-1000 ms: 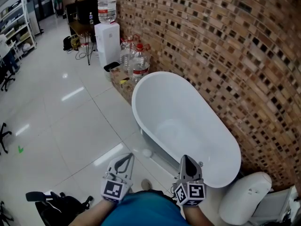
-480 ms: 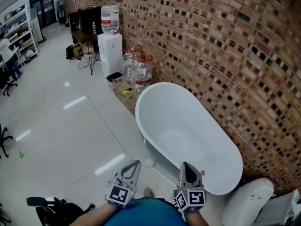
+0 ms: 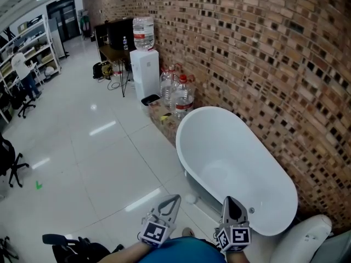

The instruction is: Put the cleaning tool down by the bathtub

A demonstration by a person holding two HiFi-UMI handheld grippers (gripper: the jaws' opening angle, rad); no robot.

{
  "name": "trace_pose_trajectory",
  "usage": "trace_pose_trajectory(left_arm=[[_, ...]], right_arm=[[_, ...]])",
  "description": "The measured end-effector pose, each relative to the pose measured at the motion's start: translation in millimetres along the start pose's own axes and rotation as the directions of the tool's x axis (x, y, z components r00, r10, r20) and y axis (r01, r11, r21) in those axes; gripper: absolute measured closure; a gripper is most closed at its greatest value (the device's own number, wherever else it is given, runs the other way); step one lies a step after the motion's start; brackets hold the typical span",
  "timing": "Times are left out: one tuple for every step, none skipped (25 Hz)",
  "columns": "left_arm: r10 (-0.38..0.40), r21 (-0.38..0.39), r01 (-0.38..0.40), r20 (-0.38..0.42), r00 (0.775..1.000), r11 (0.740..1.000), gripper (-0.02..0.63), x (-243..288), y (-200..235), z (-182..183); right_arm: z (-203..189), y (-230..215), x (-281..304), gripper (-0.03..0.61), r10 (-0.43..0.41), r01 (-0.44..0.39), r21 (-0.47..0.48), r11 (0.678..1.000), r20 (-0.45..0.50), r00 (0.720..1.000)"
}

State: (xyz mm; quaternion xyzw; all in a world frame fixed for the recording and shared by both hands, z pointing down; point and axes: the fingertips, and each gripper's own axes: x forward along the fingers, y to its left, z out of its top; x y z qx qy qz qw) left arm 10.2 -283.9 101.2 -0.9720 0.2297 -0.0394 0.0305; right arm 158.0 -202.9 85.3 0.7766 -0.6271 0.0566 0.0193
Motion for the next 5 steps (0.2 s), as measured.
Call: trace_pose_trajectory(left_arm=[[0.002, -0.001, -0.002, 0.001, 1.0, 1.0, 0.617, -0.1, 0.6, -0.8], [0.005, -0.005, -0.005, 0.001, 1.0, 1.0, 0.617, -0.1, 1.2, -1.5], [0.008, -0.009, -0.008, 0.001, 1.0, 1.0, 0.617, 0.1, 1.8, -2.1], [0.011, -0.012, -0.011, -0.001, 1.0, 1.0, 0.617, 0.4, 2.6, -2.7], [0.013, -0.015, -0.013, -0.002, 1.0, 1.0, 0.617, 0.7, 3.3, -3.2]], right_arm=[[-1.2, 0.5, 0.4, 0.584, 0.002, -0.002, -0.001, 1.0, -0.001, 1.0], [-2.6, 0.6, 0.8, 0.584, 0.003, -0.003, 0.0, 1.0, -0.004, 1.0], [-4.0, 0.5, 1.3, 0.584, 0.002, -0.002, 0.002, 1.0, -0.007, 1.0], [-5.3, 0.3, 1.9, 0.584, 0.002, -0.002, 0.004, 1.0, -0.01, 1.0], [-6.5, 0.2, 2.7, 0.584, 0.002, -0.002, 0.007, 1.0, -0.013, 1.0]])
